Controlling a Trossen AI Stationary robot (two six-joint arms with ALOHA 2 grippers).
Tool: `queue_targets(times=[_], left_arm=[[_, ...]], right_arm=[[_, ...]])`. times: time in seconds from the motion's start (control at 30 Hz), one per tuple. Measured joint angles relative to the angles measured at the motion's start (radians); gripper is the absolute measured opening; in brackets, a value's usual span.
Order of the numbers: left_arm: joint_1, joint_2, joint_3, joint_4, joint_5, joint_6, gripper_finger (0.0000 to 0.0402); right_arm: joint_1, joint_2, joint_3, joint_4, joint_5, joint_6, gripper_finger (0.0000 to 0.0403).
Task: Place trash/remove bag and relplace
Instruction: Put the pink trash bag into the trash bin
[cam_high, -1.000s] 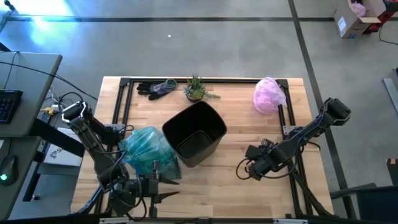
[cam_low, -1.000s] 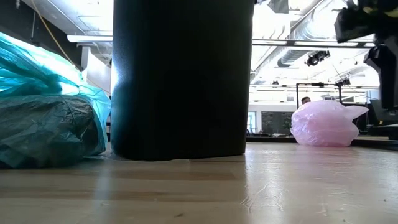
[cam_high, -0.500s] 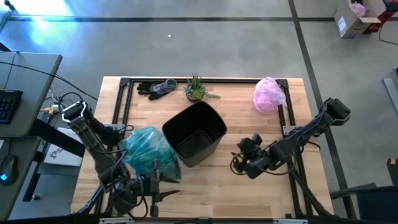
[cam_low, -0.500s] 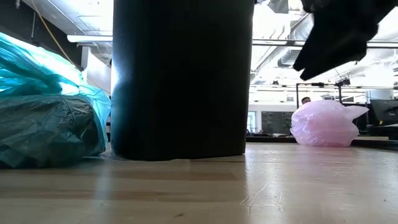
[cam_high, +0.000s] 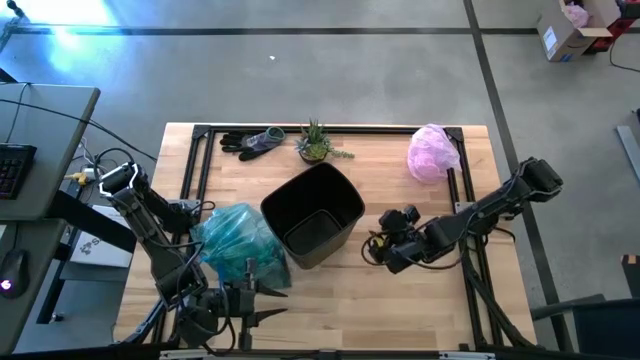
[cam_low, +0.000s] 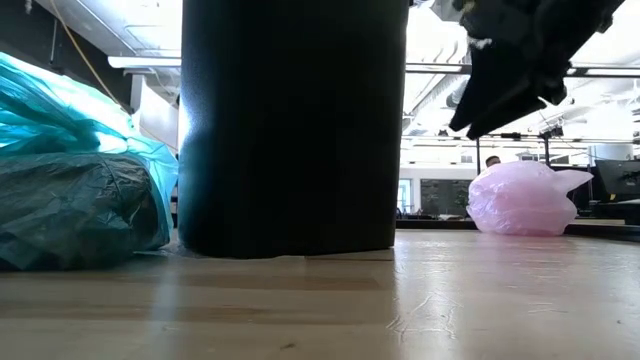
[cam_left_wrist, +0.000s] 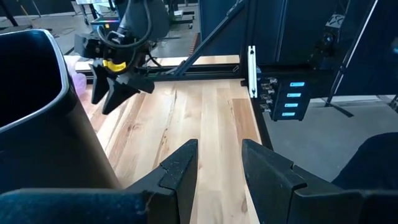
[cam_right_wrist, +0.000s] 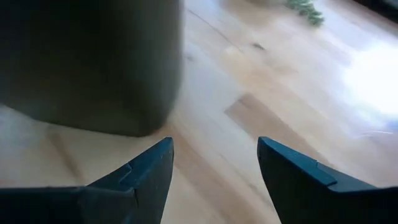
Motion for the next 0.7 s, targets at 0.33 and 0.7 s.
queue_targets(times=[0.33,0.7], left_arm=[[-0.002,0.005,0.000,-0.081,0.002,-0.051,0.0108],[-0.002,0.021,0.000,-0.111,0.001,-0.071,0.0108]], right_arm=[[-0.301,-0.006,-0.001,-0.344,0.196,-0.097,0.0220],[-0.743,-0.005,-0.020,-0.345,0.086,-0.361,0.0286]])
